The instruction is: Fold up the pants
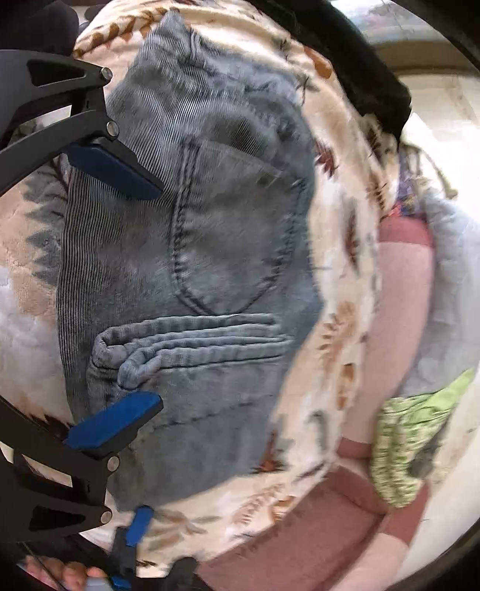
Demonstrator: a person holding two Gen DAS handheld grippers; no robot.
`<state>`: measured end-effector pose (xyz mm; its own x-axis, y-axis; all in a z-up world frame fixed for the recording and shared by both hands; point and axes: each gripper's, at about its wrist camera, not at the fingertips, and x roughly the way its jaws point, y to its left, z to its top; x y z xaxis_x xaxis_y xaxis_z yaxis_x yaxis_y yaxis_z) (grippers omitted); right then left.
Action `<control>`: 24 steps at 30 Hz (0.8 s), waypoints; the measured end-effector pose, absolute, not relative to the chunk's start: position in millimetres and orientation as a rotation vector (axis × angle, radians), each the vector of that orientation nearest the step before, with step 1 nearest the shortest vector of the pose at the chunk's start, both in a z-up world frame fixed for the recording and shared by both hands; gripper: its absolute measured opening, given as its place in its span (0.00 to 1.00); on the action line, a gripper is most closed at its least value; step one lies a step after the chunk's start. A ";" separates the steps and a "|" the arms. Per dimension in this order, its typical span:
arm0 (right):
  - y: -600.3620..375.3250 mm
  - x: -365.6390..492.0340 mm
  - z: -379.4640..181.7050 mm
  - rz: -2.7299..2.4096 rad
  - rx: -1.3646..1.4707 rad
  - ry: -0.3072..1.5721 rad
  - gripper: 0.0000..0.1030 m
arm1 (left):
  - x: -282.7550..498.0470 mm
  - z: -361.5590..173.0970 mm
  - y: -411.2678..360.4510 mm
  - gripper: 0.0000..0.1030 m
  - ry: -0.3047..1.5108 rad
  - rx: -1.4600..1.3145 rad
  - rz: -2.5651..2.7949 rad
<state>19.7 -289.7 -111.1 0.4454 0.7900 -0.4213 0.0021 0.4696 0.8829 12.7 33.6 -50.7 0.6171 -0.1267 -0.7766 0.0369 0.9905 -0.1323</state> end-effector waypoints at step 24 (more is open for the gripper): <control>-82.3 36.7 -61.9 0.592 -0.188 1.015 0.45 | 11.6 -46.6 166.3 1.00 0.718 -0.506 0.016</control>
<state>36.7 -82.3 -61.9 0.3876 0.3770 -0.8412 -0.5463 0.8290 0.1199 11.6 166.3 -46.6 0.7585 -0.1567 -0.6325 -0.1839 0.8798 -0.4384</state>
